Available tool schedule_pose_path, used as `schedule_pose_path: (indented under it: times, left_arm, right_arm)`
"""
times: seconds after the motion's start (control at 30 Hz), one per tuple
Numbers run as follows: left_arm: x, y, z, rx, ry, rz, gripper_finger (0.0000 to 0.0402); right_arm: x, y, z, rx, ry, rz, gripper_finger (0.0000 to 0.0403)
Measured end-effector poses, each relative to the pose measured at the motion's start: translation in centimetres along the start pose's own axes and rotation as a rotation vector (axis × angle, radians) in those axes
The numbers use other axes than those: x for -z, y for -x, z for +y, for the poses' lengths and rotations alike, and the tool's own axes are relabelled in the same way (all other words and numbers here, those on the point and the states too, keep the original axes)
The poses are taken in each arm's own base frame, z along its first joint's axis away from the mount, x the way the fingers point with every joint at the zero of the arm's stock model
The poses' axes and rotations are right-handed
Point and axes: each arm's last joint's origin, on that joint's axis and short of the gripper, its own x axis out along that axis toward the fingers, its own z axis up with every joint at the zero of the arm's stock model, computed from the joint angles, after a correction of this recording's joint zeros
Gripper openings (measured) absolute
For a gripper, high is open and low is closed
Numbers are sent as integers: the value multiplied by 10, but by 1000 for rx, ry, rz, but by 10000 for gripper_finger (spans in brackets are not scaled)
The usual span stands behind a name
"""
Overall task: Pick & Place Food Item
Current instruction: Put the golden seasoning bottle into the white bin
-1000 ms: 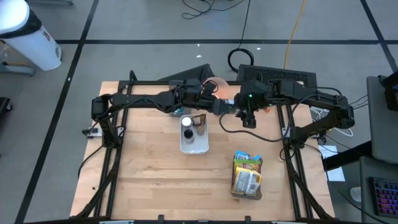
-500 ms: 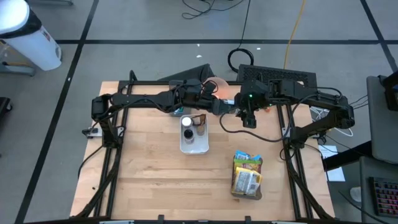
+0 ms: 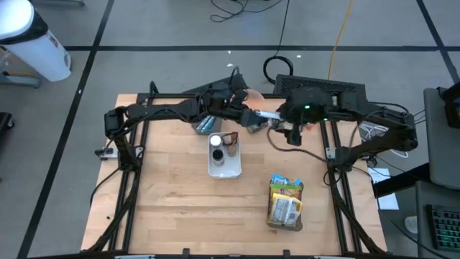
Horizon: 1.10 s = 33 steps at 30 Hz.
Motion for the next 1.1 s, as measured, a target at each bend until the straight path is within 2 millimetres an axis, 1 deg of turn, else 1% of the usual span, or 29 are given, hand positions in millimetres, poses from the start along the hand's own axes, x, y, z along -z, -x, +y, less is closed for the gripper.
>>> schedule_pose_path:
  times: [0.17, 0.23, 0.33, 0.4, 0.53, 0.67, 0.8, 0.97, 1.1]
  left_arm:
    - [-12, 10, 6, 74, 0, 54, 283]
    - [-19, 14, 7, 129, -13, 68, 283]
    - [-28, 18, 6, 200, -23, 46, 283]
    - [-34, 21, 4, 230, -32, 12, 283]
    - [-43, 26, 0, 297, -38, -28, 283]
    - [-45, 28, -1, 335, -21, -14, 283]
    - [-47, 30, -4, 357, -11, -12, 283]
    - [-45, 28, -7, 381, 0, -12, 282]
    - [-43, 27, -8, 384, 23, 6, 282]
  right_arm:
    - [5, 36, -3, 81, -25, -133, 325]
    - [8, 49, -4, 109, -34, -182, 324]
    - [11, 63, -5, 138, -40, -240, 324]
    - [12, 67, -4, 134, -28, -259, 324]
    - [9, 66, 4, 106, 49, -271, 324]
    - [0, 62, 9, 104, 97, -348, 324]
    - [-7, 56, 7, 188, 133, -428, 324]
    - [-8, 40, 8, 249, 174, -486, 324]
    - [-8, 26, 7, 355, 179, -501, 324]
